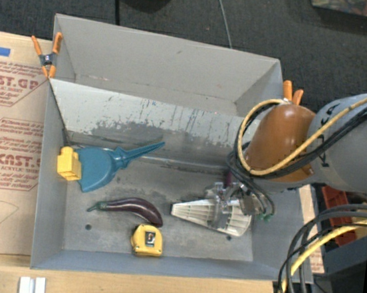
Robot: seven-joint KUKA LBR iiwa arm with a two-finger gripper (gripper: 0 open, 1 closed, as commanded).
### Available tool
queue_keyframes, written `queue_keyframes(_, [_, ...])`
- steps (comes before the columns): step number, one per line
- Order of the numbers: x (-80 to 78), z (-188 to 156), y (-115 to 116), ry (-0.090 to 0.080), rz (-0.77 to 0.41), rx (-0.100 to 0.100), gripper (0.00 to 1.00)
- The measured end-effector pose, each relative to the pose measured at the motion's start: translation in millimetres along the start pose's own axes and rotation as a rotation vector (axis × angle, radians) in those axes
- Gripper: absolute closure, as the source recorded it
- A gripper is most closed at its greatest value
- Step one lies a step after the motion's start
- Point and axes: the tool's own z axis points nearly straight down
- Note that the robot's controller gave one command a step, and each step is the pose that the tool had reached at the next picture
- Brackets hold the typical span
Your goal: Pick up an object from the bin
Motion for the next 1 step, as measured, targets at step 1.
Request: queue_keyframes(1, [-2.2,-18.7,-0.4,-0.009,0.0,0.002,1.0])
